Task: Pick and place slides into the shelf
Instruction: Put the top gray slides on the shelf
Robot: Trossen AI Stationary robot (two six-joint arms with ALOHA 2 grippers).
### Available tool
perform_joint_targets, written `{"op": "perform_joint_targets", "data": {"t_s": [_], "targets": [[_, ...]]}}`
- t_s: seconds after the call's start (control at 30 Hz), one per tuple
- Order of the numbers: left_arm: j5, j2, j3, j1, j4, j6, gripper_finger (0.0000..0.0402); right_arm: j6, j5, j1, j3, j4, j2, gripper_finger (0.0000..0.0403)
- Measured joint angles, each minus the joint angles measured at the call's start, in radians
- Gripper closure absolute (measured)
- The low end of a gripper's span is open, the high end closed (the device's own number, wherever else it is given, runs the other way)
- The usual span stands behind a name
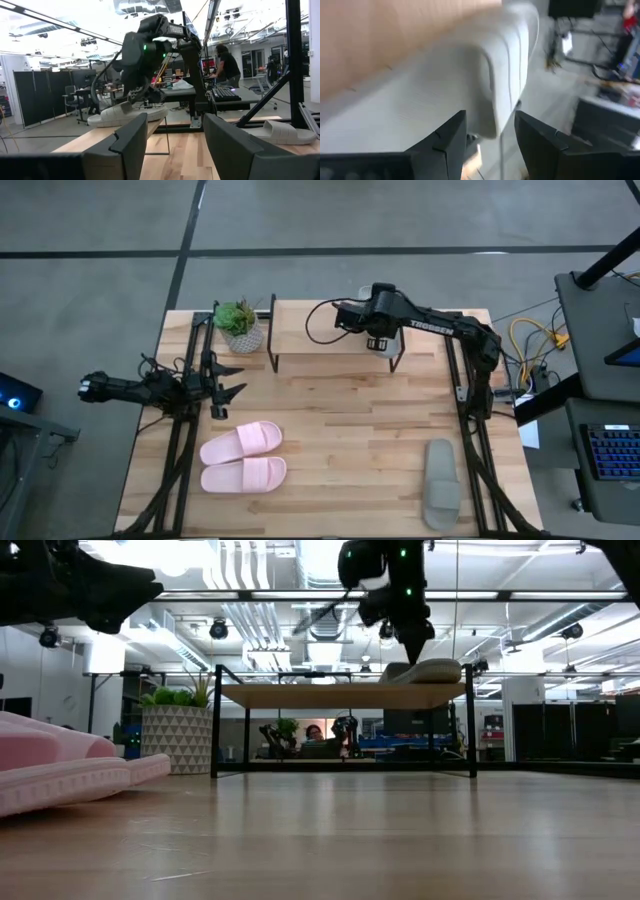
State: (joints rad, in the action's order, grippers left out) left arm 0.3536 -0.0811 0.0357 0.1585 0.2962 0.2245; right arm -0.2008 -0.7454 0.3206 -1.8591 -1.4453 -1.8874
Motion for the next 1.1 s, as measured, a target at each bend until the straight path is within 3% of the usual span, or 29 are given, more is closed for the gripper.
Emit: {"op": "perform_joint_targets", "data": {"t_s": [0.33, 0.67, 0.77, 1.1], "targets": [[0.000, 0.000, 0.000, 0.000, 0.000, 0.000, 0.0222, -0.271, 0.256, 0.000, 0.032, 0.314, 0.136, 0.0244], [0.025, -0.003, -0.002, 0.000, -0.010, 0.000, 0.0222, -0.447, 0.233, 0.042, 0.173, 0.362, 0.143, 0.0244], [0.030, -0.003, -0.003, 0.000, -0.021, 0.000, 0.0222, -0.464, 0.184, 0.057, 0.201, 0.389, 0.143, 0.0250], [0.030, -0.003, -0.003, 0.000, -0.022, 0.000, 0.0222, -0.445, 0.168, 0.114, 0.242, 0.417, 0.144, 0.0273]]}}
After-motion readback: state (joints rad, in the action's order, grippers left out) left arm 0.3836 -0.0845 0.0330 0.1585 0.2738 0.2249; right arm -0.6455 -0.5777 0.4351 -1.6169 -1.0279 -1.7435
